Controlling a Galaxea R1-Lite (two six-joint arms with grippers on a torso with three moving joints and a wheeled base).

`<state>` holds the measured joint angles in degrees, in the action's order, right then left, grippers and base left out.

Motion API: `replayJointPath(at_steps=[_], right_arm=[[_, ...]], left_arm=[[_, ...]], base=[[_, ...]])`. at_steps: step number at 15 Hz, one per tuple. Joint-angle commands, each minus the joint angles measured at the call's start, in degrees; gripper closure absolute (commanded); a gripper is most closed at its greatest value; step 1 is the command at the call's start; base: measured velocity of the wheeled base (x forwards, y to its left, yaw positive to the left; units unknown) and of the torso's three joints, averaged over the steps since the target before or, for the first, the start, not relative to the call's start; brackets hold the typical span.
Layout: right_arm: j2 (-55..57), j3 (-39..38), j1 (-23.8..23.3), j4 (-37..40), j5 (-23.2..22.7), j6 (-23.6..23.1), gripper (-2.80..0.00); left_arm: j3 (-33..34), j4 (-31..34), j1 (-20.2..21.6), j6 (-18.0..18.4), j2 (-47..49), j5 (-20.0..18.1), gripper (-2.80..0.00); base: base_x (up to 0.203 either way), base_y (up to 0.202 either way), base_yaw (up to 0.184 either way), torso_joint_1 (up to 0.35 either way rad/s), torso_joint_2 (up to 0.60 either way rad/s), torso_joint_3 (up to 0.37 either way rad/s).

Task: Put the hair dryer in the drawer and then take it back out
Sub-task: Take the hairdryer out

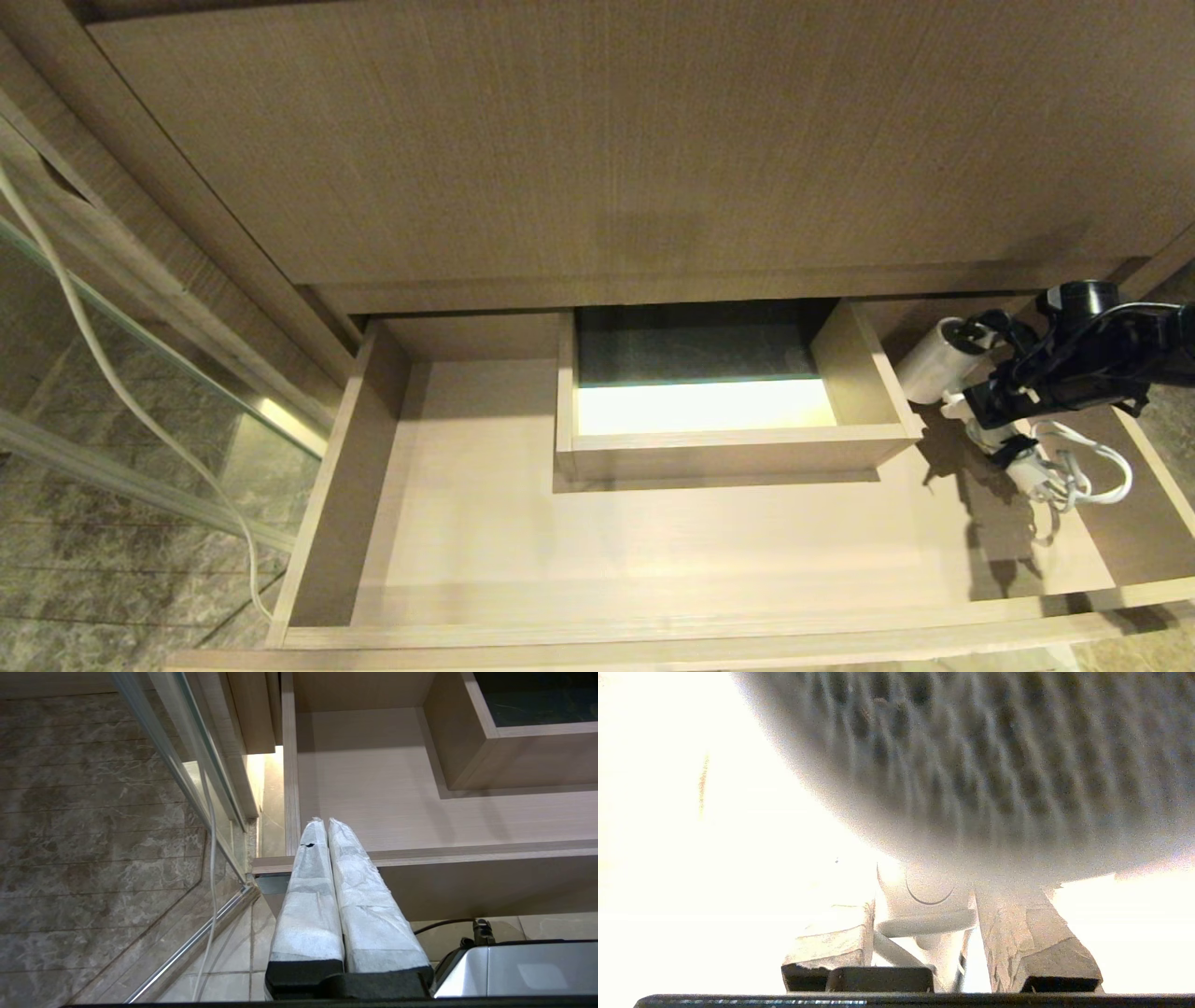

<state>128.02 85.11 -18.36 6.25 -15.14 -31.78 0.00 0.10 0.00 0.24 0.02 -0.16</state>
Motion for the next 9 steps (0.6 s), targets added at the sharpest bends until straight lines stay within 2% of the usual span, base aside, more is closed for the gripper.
replayJointPath(at_steps=[1, 9], right_arm=[[-5.5, -1.4, 0.0, 0.3, -0.2, -0.6, 0.0], [-15.7, -5.5, -0.5, 0.5, 0.8, -0.9, 0.0]], left_arm=[[0.1, 0.0, 0.0, 0.0, 0.1, 0.0, 0.0], [0.1, 0.0, 0.0, 0.0, 0.0, 0.0, 0.0]], base=[[0.0, 0.0, 0.0, 0.0, 0.0, 0.0], [0.0, 0.0, 0.0, 0.0, 0.0, 0.0]])
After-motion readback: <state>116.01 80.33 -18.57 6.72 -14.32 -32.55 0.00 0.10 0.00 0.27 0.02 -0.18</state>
